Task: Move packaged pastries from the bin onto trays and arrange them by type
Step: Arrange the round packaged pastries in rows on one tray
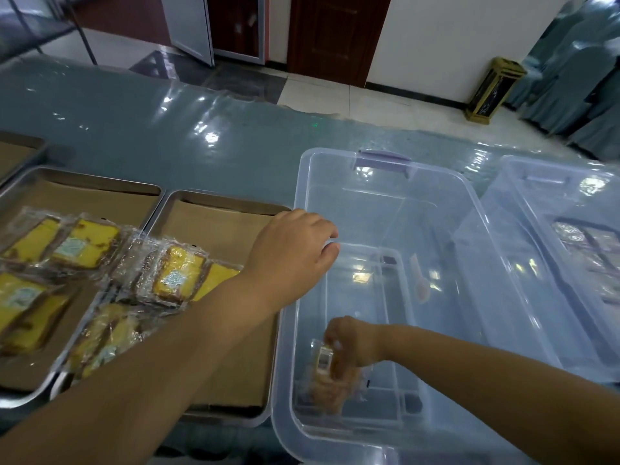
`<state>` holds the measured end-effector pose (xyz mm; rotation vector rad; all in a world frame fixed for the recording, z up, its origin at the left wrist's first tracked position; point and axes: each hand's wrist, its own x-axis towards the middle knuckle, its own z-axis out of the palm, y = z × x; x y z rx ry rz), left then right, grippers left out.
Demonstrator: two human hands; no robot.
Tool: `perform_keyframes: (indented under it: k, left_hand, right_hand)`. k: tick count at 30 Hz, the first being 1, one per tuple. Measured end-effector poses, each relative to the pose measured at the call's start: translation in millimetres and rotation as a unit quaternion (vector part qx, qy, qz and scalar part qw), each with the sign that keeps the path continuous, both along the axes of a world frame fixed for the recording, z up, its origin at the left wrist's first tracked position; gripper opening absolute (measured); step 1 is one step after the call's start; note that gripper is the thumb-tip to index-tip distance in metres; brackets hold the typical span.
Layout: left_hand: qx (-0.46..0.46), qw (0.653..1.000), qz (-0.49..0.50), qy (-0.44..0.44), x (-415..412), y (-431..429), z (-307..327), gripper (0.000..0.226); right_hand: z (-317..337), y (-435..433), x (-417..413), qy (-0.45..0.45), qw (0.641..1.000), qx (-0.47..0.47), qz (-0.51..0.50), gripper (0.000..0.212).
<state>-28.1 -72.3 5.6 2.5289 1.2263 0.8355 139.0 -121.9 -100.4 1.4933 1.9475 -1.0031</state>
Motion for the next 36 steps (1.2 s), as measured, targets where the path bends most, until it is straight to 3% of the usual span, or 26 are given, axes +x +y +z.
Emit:
perform_keyframes:
  k: [2, 5, 10, 12, 14, 22, 26, 29, 36]
  left_hand:
    - [0.011, 1.0, 0.017, -0.012, -6, -1, 2, 0.025]
    - [0.019, 0.998, 0.044, -0.03, -23, 4, 6, 0.025]
    - [0.028, 0.995, 0.078, -0.053, -67, 12, 21, 0.02]
    - [0.037, 0.993, 0.093, -0.069, -90, 12, 28, 0.019]
    - [0.04, 0.99, 0.109, -0.079, -119, 12, 35, 0.019]
    - [0.04, 0.982, 0.183, -0.031, -307, 3, 31, 0.017]
    - [-0.004, 0.954, 0.3, -0.029, -433, -17, 10, 0.018]
    - [-0.027, 0.931, 0.364, -0.014, -516, -35, -3, 0.019]
    - [-0.089, 0.89, 0.446, -0.016, -637, -62, -21, 0.049]
  right_hand:
    - [18, 2, 9, 0.047, 0.994, 0.024, -0.1, 0.036]
    - [54, 6, 14, 0.096, 0.957, 0.169, -0.217, 0.039]
    - [124, 32, -11, 0.107, 0.825, 0.441, -0.338, 0.044]
    - [151, 43, -39, 0.154, 0.777, 0.501, -0.349, 0.04]
    - [170, 52, -77, 0.205, 0.759, 0.52, -0.334, 0.037]
    - [147, 81, -288, 0.322, 0.813, 0.429, -0.226, 0.037]
    - [113, 88, -423, 0.372, 0.847, 0.318, -0.206, 0.037]
    - [91, 83, -511, 0.41, 0.849, 0.285, -0.173, 0.032]
    - [69, 73, -646, 0.422, 0.876, 0.223, -0.076, 0.035]
